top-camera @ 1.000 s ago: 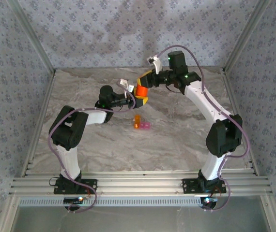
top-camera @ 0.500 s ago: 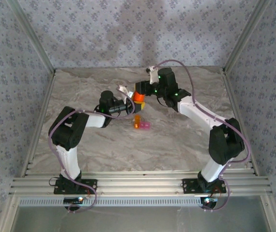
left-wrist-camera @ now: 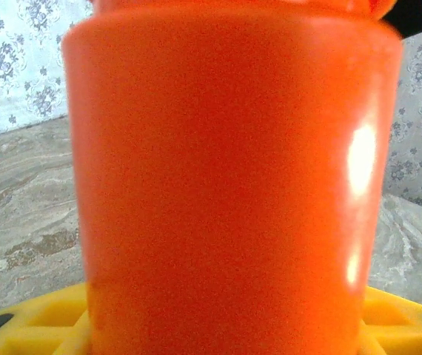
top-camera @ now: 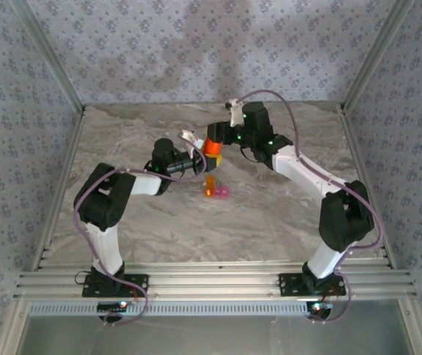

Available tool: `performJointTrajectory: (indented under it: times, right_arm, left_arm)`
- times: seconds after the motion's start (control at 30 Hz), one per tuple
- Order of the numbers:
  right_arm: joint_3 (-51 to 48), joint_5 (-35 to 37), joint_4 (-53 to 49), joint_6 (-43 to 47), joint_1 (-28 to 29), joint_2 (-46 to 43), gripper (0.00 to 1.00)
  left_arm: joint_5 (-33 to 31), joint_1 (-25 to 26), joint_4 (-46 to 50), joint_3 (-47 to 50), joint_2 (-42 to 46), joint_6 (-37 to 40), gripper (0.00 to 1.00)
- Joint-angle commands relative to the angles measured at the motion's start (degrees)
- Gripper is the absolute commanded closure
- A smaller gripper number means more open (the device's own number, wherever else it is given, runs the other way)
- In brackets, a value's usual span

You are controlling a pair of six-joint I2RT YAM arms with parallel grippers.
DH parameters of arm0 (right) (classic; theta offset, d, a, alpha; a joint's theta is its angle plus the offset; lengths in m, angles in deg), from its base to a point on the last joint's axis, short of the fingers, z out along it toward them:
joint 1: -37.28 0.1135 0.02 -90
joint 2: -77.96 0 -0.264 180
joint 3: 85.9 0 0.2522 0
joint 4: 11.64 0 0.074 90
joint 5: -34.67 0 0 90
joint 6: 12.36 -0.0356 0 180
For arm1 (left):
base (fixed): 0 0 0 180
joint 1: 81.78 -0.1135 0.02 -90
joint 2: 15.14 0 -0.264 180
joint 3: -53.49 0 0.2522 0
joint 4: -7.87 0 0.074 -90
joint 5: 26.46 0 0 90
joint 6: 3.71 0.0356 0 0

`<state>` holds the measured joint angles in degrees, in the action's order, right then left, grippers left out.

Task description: Sort the pills into containers

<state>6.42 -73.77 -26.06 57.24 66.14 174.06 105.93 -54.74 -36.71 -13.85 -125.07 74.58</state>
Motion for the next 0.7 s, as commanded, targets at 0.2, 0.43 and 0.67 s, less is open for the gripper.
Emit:
performJointTrajectory:
  times: [0.2, 0.43, 0.67]
  right_arm:
    - [3.92, -11.93, -3.38, -0.70, -5.82, -2.89, 0.24]
    - [3.72, -20.05, -1.68, 2.62, -10.14, -5.31, 0.17]
    - [5.33, -19.10, -2.21, 0.01, -12.54, -3.26, 0.21]
  left_arm:
    - [0.37, -0.16, -4.27, -3.28, 2.97, 0.61, 1.00]
    - [1.36, -0.23, -4.14, -3.63, 2.81, 0.43, 1.00]
    - [1.83, -0.17, -4.85, -3.57, 2.70, 0.10, 1.00]
